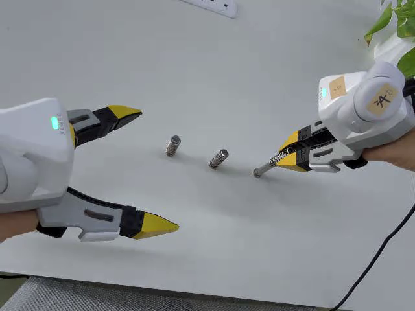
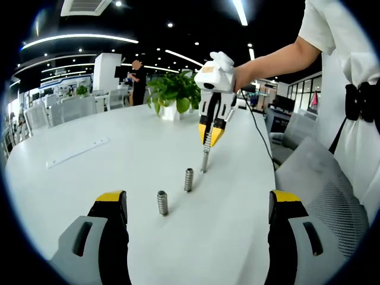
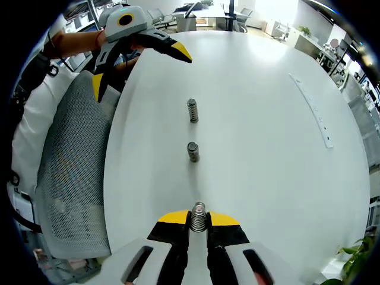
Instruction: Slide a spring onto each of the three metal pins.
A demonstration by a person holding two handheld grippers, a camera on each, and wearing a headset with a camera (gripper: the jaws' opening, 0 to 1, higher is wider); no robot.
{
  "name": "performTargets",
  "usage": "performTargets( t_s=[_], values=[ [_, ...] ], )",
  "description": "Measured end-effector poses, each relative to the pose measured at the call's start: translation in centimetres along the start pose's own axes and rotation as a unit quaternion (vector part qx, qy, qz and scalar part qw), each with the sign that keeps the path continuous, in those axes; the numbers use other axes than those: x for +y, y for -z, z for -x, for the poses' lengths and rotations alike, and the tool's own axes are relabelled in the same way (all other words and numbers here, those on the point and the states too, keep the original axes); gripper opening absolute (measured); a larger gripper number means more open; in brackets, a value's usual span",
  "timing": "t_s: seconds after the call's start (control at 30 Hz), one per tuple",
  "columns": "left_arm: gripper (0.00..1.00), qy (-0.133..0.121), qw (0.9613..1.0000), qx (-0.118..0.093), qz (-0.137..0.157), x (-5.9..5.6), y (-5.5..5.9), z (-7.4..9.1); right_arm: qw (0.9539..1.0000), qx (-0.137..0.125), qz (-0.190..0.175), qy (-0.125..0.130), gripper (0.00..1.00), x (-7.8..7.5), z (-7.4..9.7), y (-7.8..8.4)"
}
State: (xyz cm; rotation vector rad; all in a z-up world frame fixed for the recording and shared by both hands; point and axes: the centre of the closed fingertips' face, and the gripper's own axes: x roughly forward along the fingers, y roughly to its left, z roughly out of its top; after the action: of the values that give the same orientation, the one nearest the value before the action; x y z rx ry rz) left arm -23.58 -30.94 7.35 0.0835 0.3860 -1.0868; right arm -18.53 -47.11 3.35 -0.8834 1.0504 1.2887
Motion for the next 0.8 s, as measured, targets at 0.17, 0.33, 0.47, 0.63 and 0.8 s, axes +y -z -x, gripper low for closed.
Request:
performTargets(
  t_s=[0.17, 0.33, 0.47, 0.63, 0.8],
  values=[
    [0.99, 0.001, 1.0, -0.002, 0.0, -0.1, -0.2, -0.1, 1.0, 0.0, 0.002, -0.002, 0.07, -0.1, -0.3, 0.1],
    [0.98, 0.003, 1.0, -0.001, 0.001, -0.2, -0.2, -0.3, 1.0, 0.0, 0.003, -0.002, 0.07, -0.1, -0.5, 0.2],
    [0.98, 0.004, 1.0, -0.002, 0.002, -0.2, -0.2, -0.3, 1.0, 0.001, 0.004, -0.002, 0.07, -0.1, -0.7, 0.3],
    [0.98, 0.005, 1.0, -0.002, 0.004, -0.3, -0.2, -0.4, 1.0, 0.002, 0.006, -0.001, 0.07, 0.1, -0.9, 0.3],
    [0.98, 0.006, 1.0, -0.003, 0.005, -0.3, -0.2, -0.5, 0.9999, 0.004, 0.012, 0.0, 0.08, 0.0, -1.2, 0.4]
  ],
)
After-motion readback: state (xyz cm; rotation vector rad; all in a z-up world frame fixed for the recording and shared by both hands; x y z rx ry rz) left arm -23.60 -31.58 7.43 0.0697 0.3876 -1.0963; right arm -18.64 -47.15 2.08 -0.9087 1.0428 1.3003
